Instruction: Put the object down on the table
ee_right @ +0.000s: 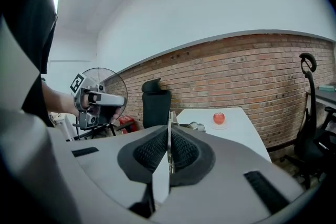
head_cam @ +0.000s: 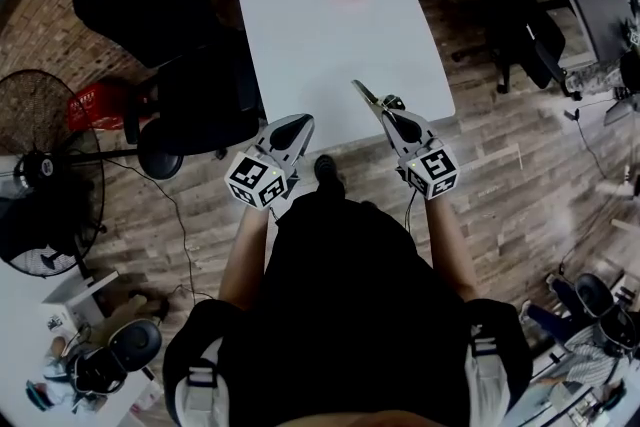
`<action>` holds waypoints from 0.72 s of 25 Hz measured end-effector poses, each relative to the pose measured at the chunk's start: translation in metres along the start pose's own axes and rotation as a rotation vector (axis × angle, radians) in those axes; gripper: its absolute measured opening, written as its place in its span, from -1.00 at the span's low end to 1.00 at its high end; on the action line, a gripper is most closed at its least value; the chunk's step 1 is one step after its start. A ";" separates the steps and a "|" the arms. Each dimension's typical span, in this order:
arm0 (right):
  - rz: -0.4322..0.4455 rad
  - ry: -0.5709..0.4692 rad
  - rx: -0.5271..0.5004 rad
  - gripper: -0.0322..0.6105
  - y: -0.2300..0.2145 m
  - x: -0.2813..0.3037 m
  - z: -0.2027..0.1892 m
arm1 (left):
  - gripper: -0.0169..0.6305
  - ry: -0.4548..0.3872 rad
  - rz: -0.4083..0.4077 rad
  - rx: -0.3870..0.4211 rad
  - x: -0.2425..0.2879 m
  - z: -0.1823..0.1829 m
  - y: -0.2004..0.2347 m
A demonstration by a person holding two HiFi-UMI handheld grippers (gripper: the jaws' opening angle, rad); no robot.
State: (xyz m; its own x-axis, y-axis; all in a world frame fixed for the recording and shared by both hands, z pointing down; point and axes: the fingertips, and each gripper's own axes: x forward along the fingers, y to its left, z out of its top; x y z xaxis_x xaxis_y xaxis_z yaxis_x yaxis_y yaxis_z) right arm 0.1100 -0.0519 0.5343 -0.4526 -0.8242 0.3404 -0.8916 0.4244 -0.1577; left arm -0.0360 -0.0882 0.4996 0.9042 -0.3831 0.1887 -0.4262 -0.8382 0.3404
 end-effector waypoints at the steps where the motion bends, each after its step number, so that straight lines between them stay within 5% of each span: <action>1: -0.003 -0.001 0.002 -0.90 0.000 0.004 0.001 | -0.88 0.000 -0.002 -0.001 0.000 0.001 0.005; 18: -0.034 0.002 0.001 -0.90 0.008 0.059 0.008 | -0.88 0.012 -0.024 -0.008 -0.011 0.003 0.063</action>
State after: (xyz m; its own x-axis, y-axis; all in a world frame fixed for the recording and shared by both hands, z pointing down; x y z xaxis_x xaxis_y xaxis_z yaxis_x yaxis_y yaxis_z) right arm 0.0757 -0.1003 0.5458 -0.4221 -0.8373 0.3476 -0.9064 0.3958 -0.1473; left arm -0.0724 -0.1382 0.5167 0.9136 -0.3585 0.1917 -0.4050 -0.8436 0.3526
